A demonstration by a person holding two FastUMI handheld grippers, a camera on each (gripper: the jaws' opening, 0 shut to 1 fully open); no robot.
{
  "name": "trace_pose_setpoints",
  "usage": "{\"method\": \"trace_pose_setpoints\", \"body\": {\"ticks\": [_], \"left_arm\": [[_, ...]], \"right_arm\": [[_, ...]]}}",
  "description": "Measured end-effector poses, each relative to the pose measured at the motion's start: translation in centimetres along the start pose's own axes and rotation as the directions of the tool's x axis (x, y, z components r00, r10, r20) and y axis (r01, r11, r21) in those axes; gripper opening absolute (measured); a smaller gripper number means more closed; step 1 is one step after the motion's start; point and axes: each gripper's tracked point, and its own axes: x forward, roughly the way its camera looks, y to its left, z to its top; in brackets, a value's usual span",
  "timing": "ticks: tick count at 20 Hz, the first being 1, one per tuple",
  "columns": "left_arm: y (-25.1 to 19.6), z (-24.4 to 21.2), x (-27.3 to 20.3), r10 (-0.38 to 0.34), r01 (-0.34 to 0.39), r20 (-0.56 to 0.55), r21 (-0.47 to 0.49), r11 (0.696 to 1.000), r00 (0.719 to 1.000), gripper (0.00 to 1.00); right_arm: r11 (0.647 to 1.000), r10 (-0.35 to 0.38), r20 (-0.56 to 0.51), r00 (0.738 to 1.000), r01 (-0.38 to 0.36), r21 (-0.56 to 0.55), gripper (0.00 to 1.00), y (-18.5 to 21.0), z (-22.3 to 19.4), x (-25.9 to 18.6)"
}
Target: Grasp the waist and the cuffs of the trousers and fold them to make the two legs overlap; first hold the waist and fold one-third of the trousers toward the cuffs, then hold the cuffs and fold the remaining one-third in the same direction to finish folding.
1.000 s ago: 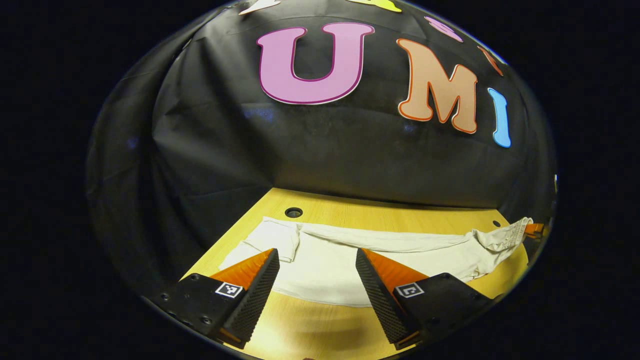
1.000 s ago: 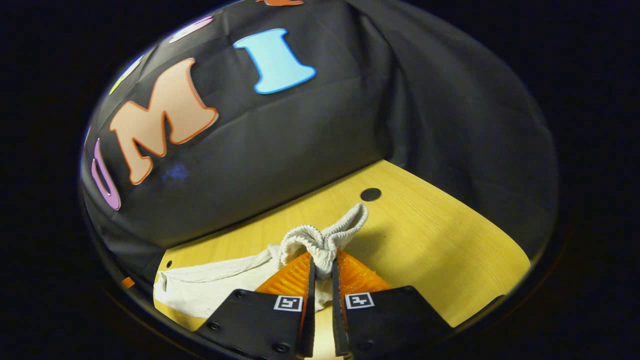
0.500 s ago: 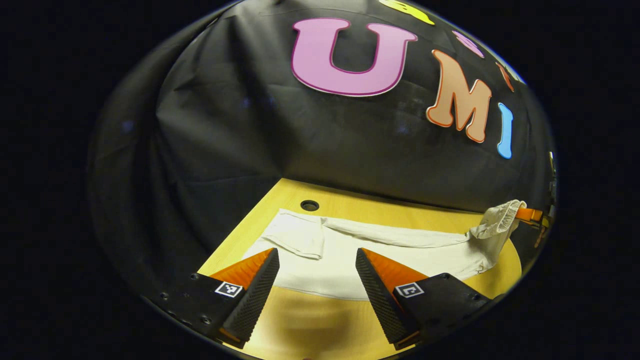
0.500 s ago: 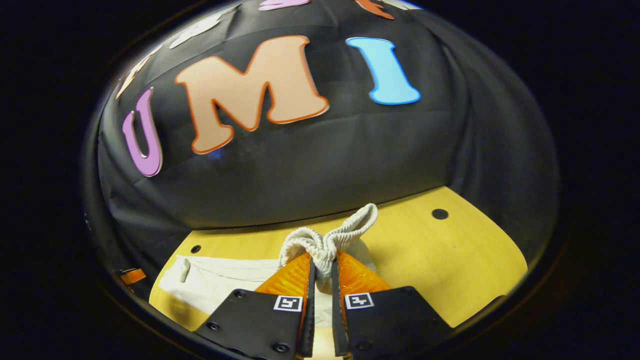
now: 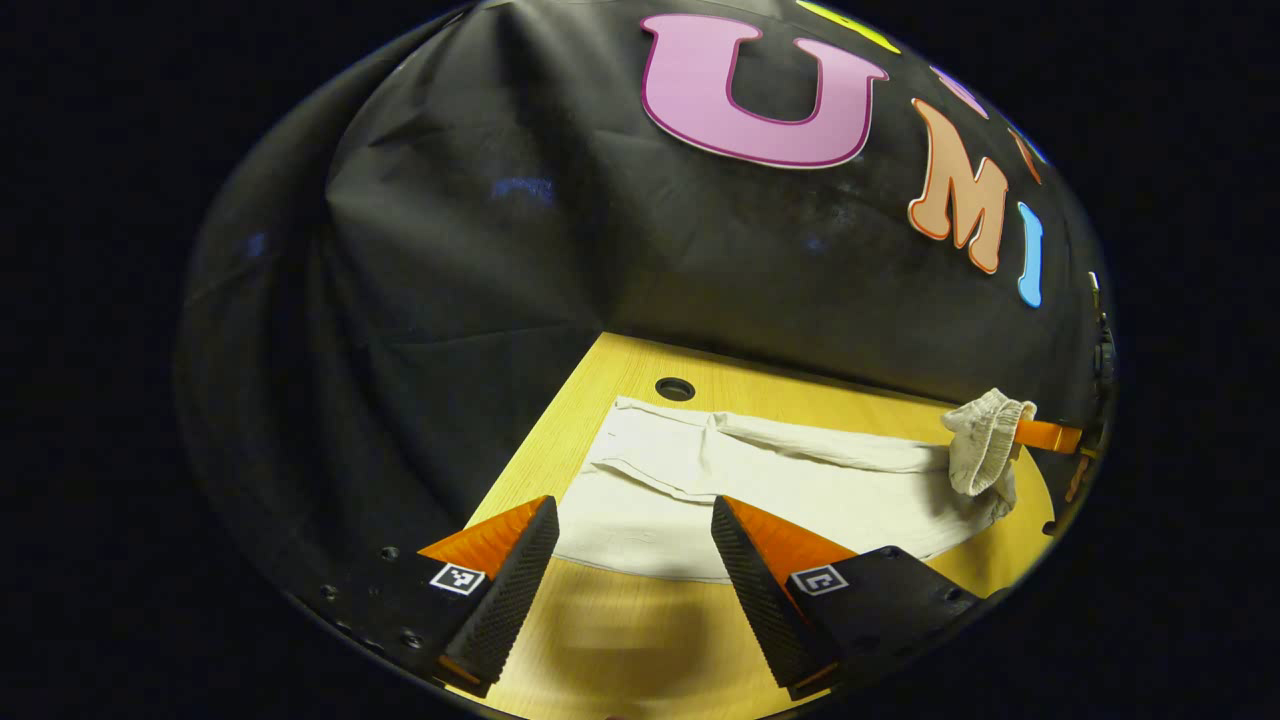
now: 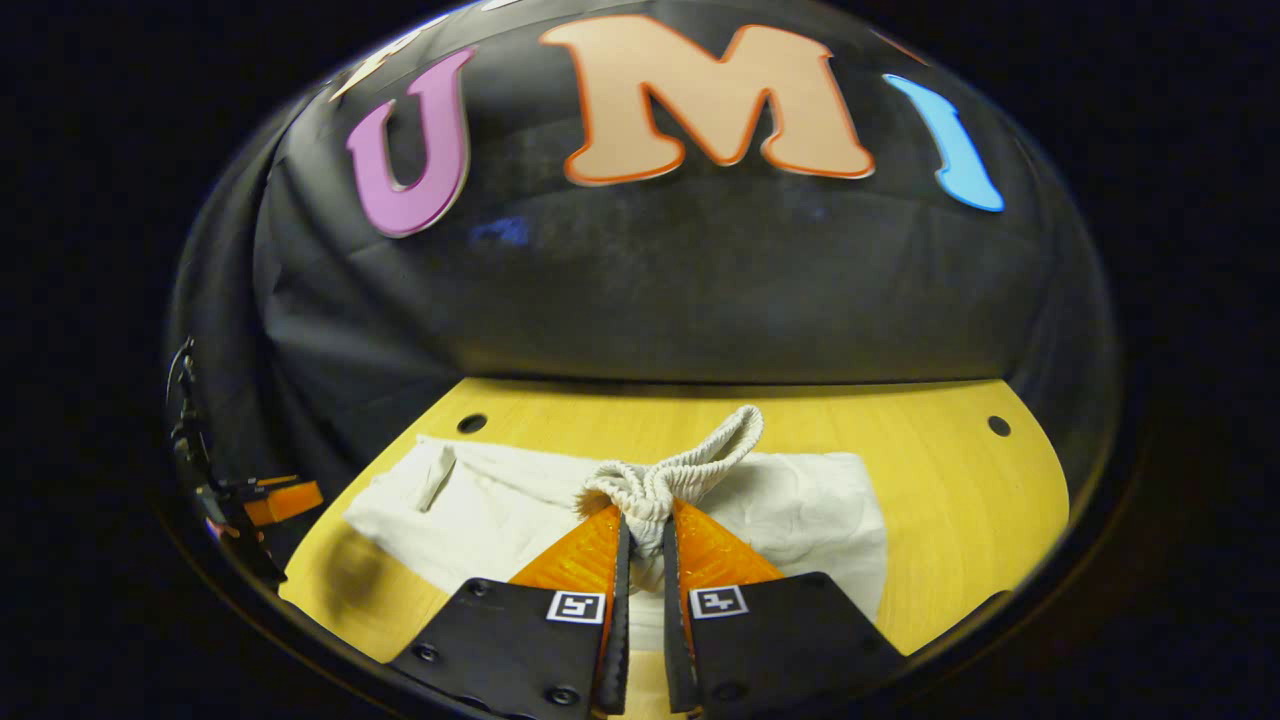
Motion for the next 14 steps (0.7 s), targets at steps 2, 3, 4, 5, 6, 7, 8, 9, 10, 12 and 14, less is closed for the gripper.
{"method": "trace_pose_setpoints", "body": {"ticks": [2, 3, 4, 5, 6, 7, 8, 9, 10, 12, 14], "left_arm": [[0.7, -0.8, 1.4, -0.005, 0.006, -0.016, 0.018, 1.000, 1.000, 0.94], [1.1, -1.1, 1.9, -0.006, 0.007, -0.024, 0.026, 1.000, 1.000, 0.95], [1.2, -1.5, 2.4, -0.006, 0.007, -0.033, 0.028, 1.000, 0.999, 0.94], [1.3, -2.0, 3.1, -0.003, 0.004, -0.049, 0.031, 1.000, 0.999, 0.94], [1.4, -2.6, 3.5, 0.004, -0.002, -0.070, 0.035, 0.999, 0.998, 0.94], [1.5, -3.2, 4.2, 0.009, -0.006, -0.087, 0.037, 0.999, 0.996, 0.95], [1.7, -3.7, 4.9, 0.014, -0.010, -0.100, 0.037, 0.999, 0.995, 0.95], [2.0, -4.1, 5.5, 0.018, -0.014, -0.110, 0.038, 0.999, 0.994, 0.95], [2.3, -4.5, 5.7, 0.028, -0.024, -0.120, 0.040, 0.999, 0.992, 0.95], [2.5, -5.6, 6.3, 0.045, -0.039, -0.149, 0.047, 0.998, 0.988, 0.95], [2.8, -6.5, 7.0, 0.063, -0.054, -0.182, 0.055, 0.997, 0.981, 0.95]], "right_arm": [[0.998, 0.016, -0.033, 0.999, -0.018, -0.055, 0.17, -0.4, 2.0, -0.5], [0.996, 0.026, -0.045, 0.999, -0.030, -0.078, 0.19, -0.1, 2.4, -0.7], [0.995, 0.049, -0.060, 0.997, -0.054, -0.080, 0.25, 0.0, 2.8, -0.8], [0.995, 0.066, -0.078, 0.995, -0.072, -0.075, 0.27, -0.3, 3.1, -1.0], [0.994, 0.084, -0.088, 0.993, -0.089, -0.062, 0.44, -0.9, 3.9, -1.1], [0.994, 0.089, -0.094, 0.992, -0.094, -0.055, 0.63, -1.3, 4.7, -1.6], [0.994, 0.083, -0.091, 0.992, -0.089, -0.063, 0.81, -2.3, 5.8, -1.8], [0.994, 0.078, -0.084, 0.993, -0.085, -0.072, 1.00, -2.9, 5.5, -2.2], [0.994, 0.072, -0.081, 0.994, -0.079, -0.078, 0.97, -3.5, 6.1, -2.6], [0.995, 0.059, -0.087, 0.994, -0.066, -0.071, 0.98, -3.1, 6.3, -3.4], [0.997, 0.058, -0.096, 0.994, -0.062, -0.042, 0.95, -3.6, 6.5, -4.2]]}}
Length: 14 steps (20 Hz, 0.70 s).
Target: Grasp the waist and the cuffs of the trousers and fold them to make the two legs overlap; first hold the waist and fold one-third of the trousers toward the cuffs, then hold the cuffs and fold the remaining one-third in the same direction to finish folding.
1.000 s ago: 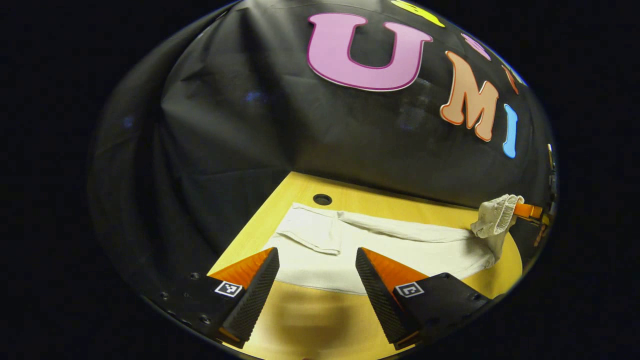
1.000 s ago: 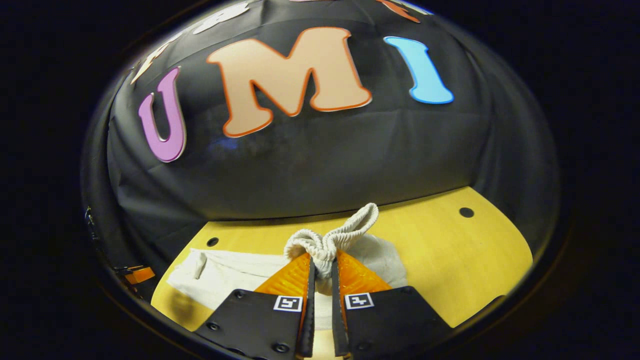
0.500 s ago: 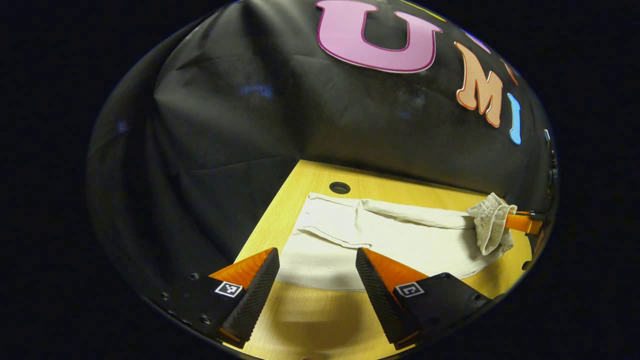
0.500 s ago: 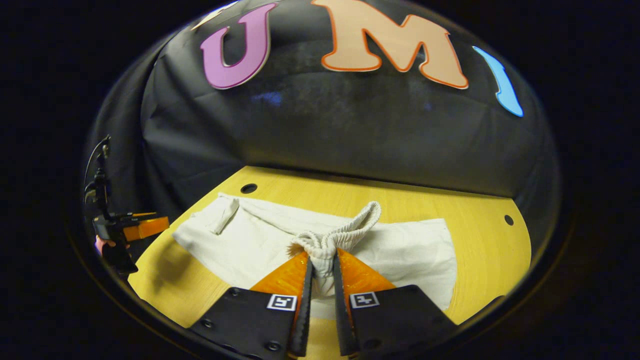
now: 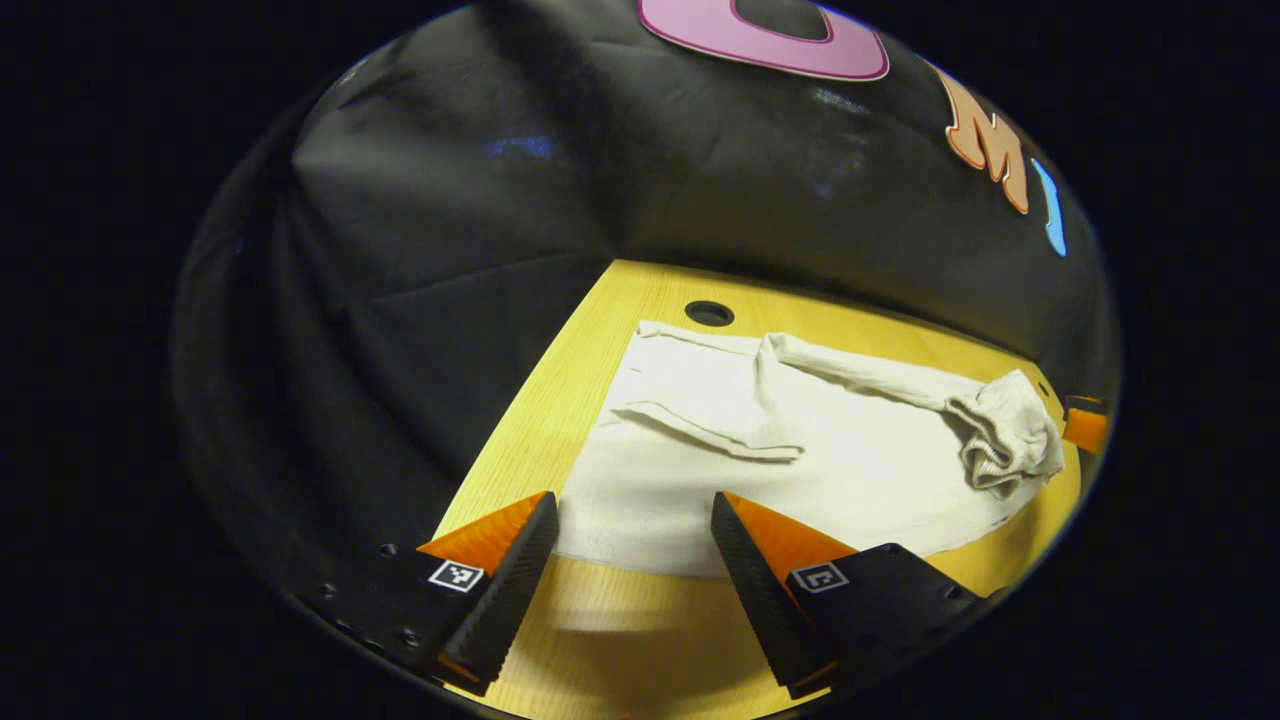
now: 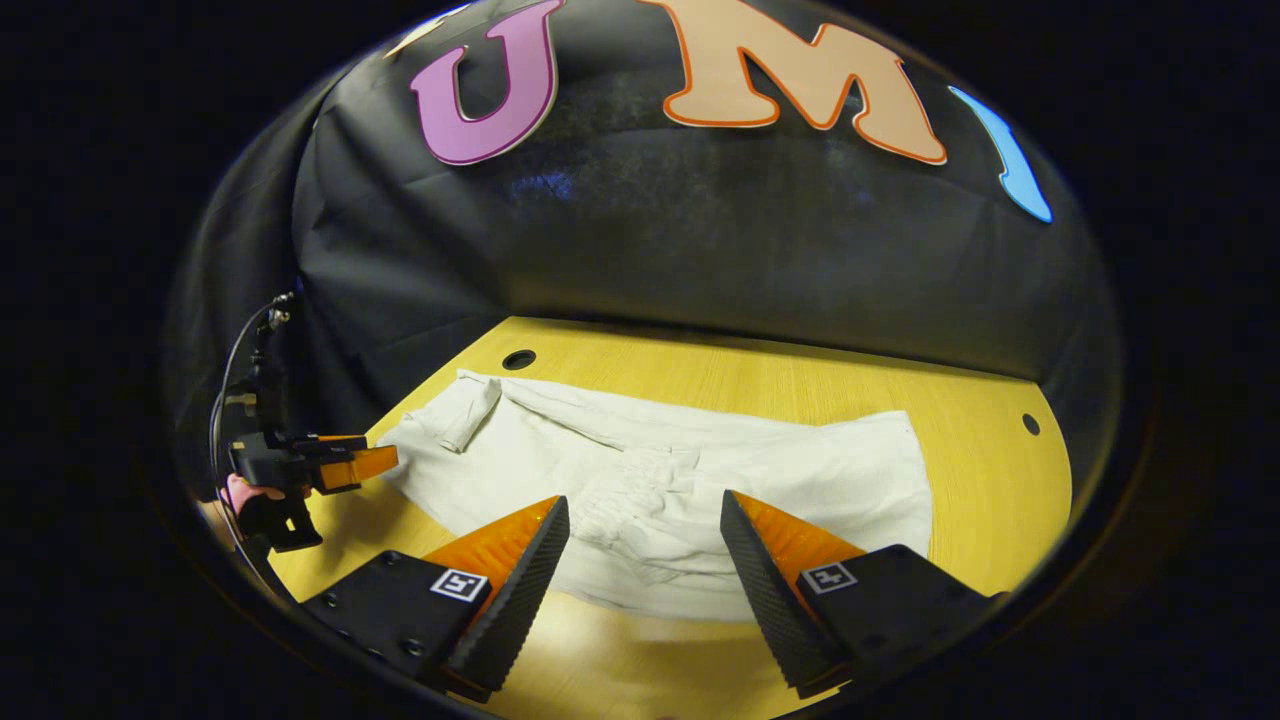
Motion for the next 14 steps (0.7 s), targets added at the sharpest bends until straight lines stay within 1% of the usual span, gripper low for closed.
{"method": "trace_pose_setpoints", "body": {"ticks": [1, 4, 7, 10, 11, 12, 13, 14], "left_arm": [[-0.1, -0.2, 0.4, 0.004, -0.004, -0.010, 0.000, 1.000, 1.000, 0.95], [0.1, -0.5, 0.3, 0.018, -0.018, -0.024, 0.007, 1.000, 1.000, 0.95], [0.0, -0.8, 0.3, 0.012, -0.012, -0.032, 0.024, 1.000, 0.999, 0.95], [0.1, -0.8, 0.6, 0.032, -0.031, -0.036, 0.024, 0.999, 0.999, 0.94], [0.2, -0.7, 0.6, 0.035, -0.034, -0.040, 0.020, 0.999, 0.999, 0.93], [0.6, -0.5, 0.2, 0.039, -0.038, -0.046, 0.019, 0.999, 0.998, 0.86], [0.9, -0.1, -0.1, 0.035, -0.034, -0.046, 0.015, 0.999, 0.998, 0.81], [1.1, 0.3, -0.6, 0.027, -0.027, -0.049, 0.012, 1.000, 0.998, 0.70]], "right_arm": [[1.000, -0.008, -0.001, 1.000, 0.008, 0.010, 0.98, -0.7, 0.3, -0.6], [0.999, -0.050, -0.005, 0.999, 0.050, 0.010, 0.98, -2.6, 0.8, -2.1], [0.997, -0.073, -0.018, 0.997, 0.073, 0.016, 0.97, -3.5, -0.8, -2.7], [0.997, -0.078, -0.028, 0.997, 0.079, 0.025, 0.97, -3.5, -1.3, -3.2], [0.996, -0.084, -0.023, 0.996, 0.085, 0.019, 0.97, -3.7, -1.2, -3.8], [0.996, -0.089, -0.010, 0.996, 0.089, 0.015, 0.97, -3.7, -0.8, -4.1], [0.996, -0.092, 0.003, 0.996, 0.092, 0.019, 0.97, -3.6, -0.4, -4.5], [0.995, -0.093, 0.010, 0.996, 0.092, 0.027, 0.93, -3.7, -0.1, -4.8]]}}
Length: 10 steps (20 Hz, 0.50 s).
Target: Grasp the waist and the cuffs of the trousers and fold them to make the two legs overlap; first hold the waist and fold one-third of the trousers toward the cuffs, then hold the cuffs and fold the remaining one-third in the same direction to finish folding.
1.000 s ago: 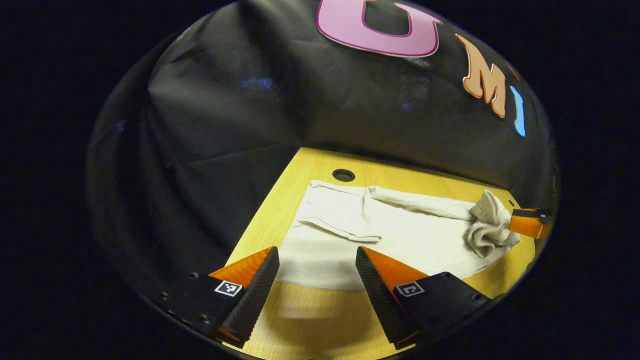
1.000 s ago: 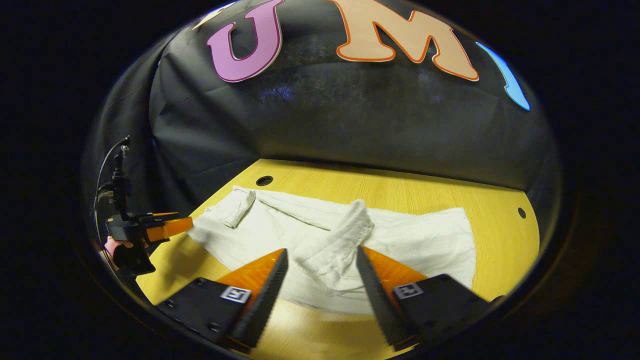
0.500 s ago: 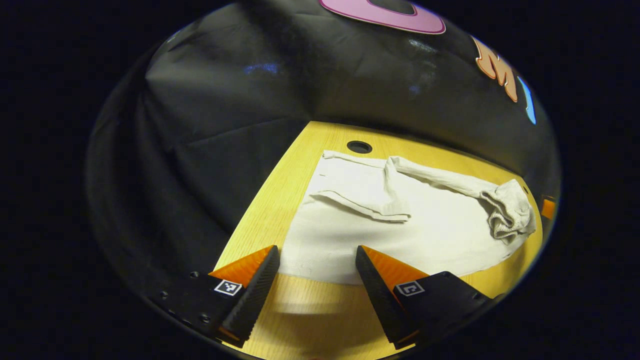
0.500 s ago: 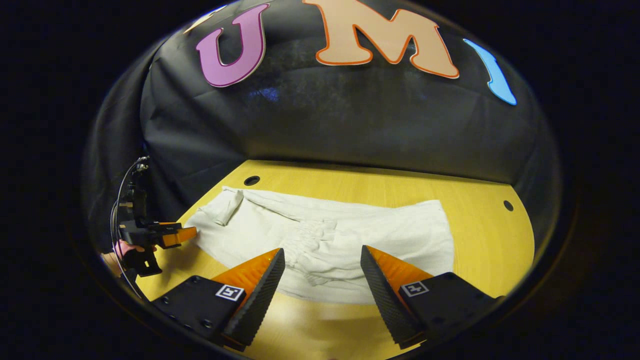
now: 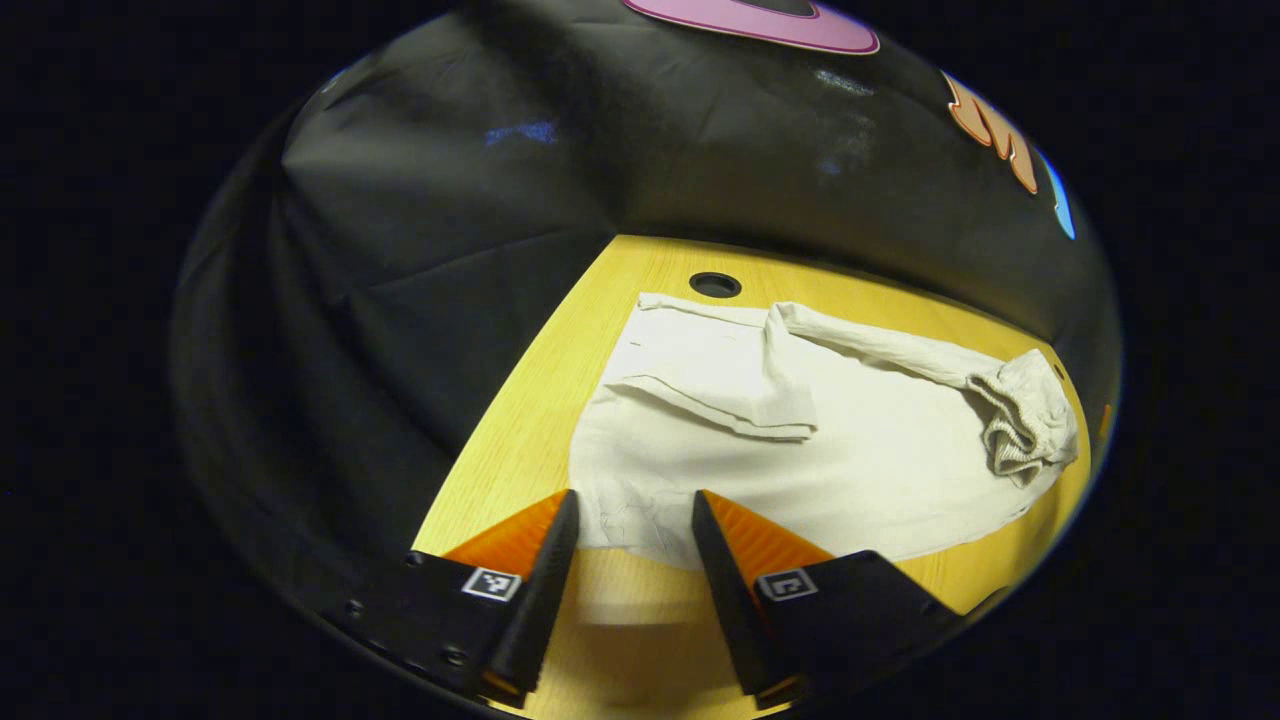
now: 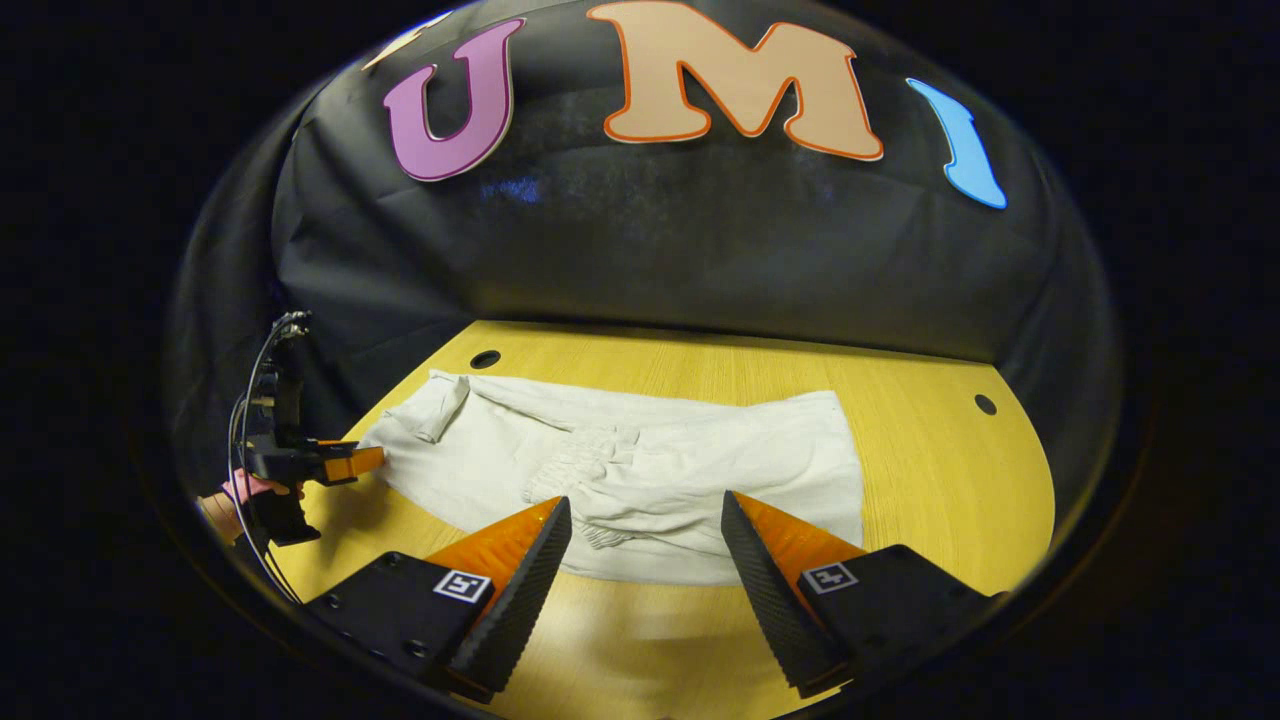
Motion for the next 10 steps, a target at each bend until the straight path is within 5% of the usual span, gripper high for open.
{"method": "trace_pose_setpoints", "body": {"ticks": [1, 4, 10], "left_arm": [[0.1, 0.4, -0.4, -0.013, 0.013, -0.002, -0.003, 1.000, 1.000, 0.64], [1.4, 2.1, -1.6, -0.055, 0.055, 0.006, -0.034, 0.998, 0.998, 0.07], [2.1, 2.3, -2.7, -0.069, 0.069, 0.008, -0.132, 0.989, 0.998, 0.00]], "right_arm": [[1.000, -0.004, 0.006, 1.000, 0.004, 0.005, 0.93, -0.2, 0.1, -0.3], [0.999, -0.033, 0.016, 0.999, 0.033, 0.001, 0.97, -1.5, 0.6, -1.5], [0.995, -0.104, 0.035, 0.994, 0.104, -0.004, 0.97, -4.4, 0.8, -3.9]]}}
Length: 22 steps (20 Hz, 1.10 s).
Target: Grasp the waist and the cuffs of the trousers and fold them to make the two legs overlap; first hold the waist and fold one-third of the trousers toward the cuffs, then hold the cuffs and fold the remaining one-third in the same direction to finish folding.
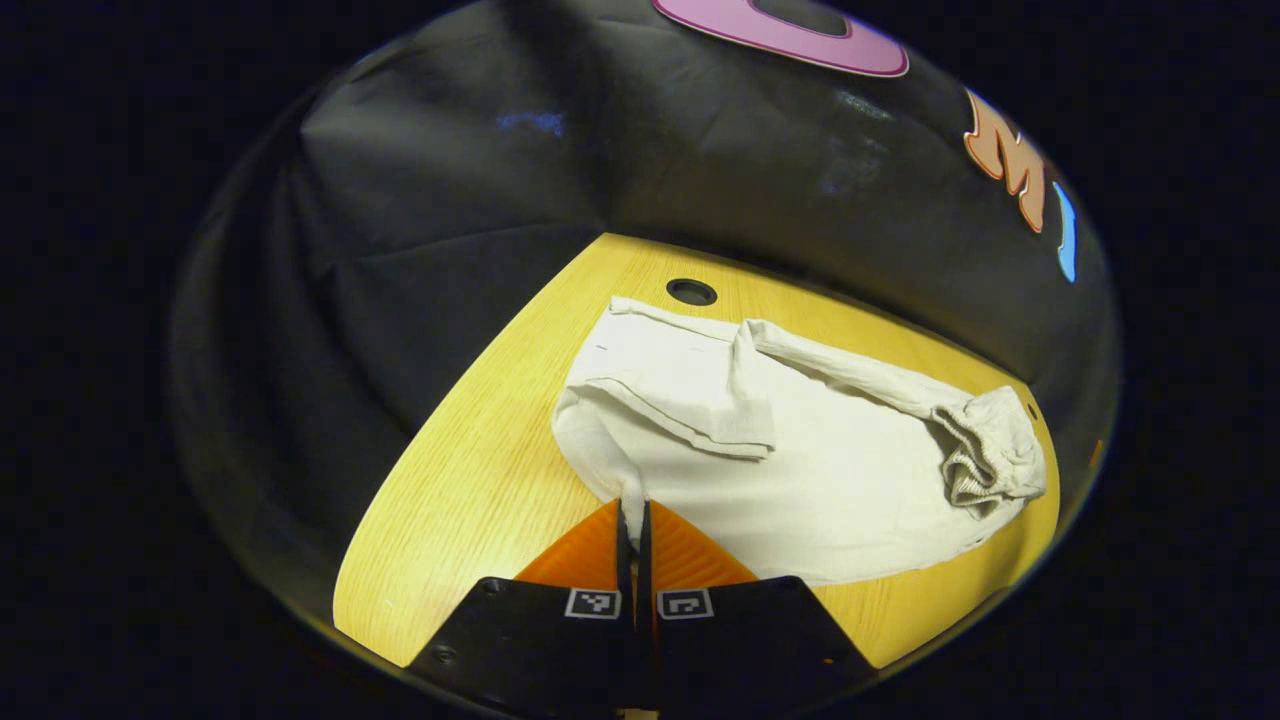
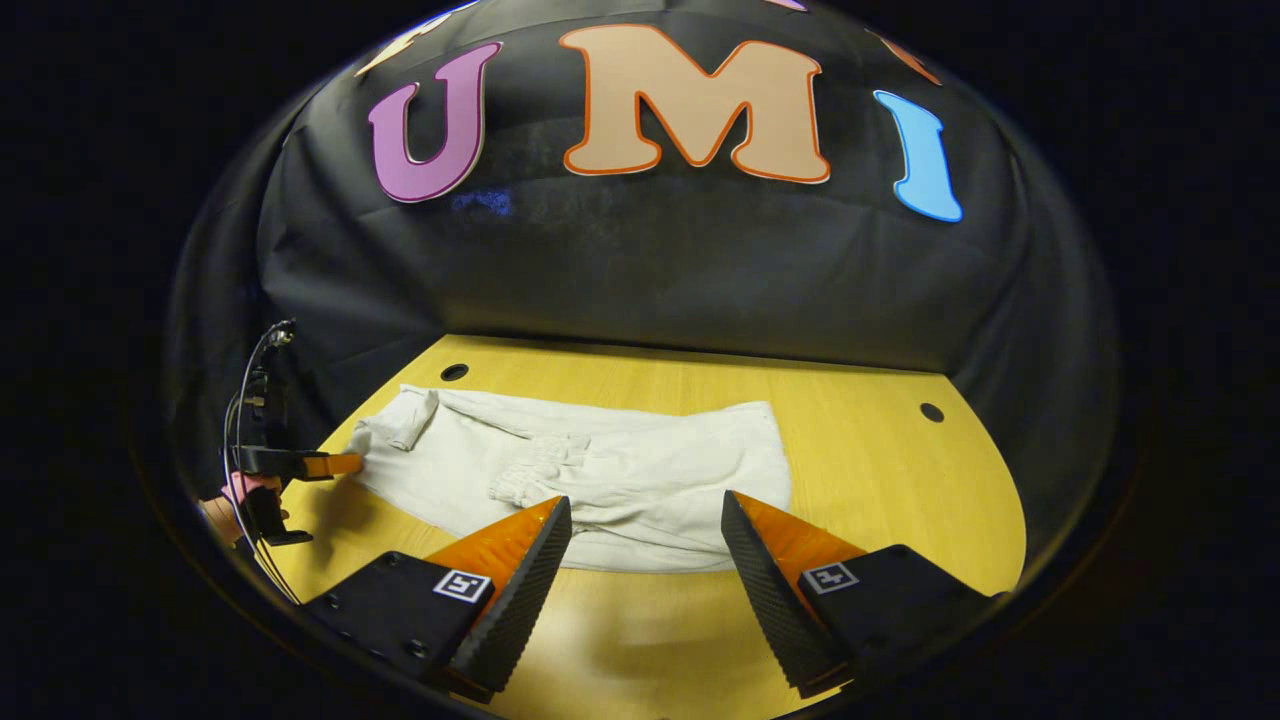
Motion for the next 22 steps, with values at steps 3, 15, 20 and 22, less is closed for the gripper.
{"method": "trace_pose_setpoints", "body": {"ticks": [3, 15, 20, 22], "left_arm": [[-0.4, 0.5, -0.9, -0.013, 0.014, 0.013, -0.075, 0.997, 1.000, 0.00], [-15.0, 10.1, -7.9, -0.244, 0.270, 0.217, -0.099, 0.958, 0.945, 0.00], [-24.0, 12.4, -10.4, -0.343, 0.343, 0.258, 0.047, 0.938, 0.903, 0.00], [-28.3, 13.1, -10.9, -0.383, 0.369, 0.263, 0.100, 0.924, 0.886, 0.00]], "right_arm": [[1.000, -0.022, 0.003, 1.000, 0.022, 0.013, 0.97, -1.6, -0.1, -1.0], [0.997, -0.047, 0.024, 0.999, 0.045, 0.064, 0.97, -9.3, -1.1, -4.1], [0.995, -0.048, 0.017, 0.999, 0.047, 0.089, 0.97, -13.0, -2.1, -4.4], [0.994, -0.046, 0.011, 0.999, 0.044, 0.098, 0.97, -14.4, -2.7, -4.4]]}}
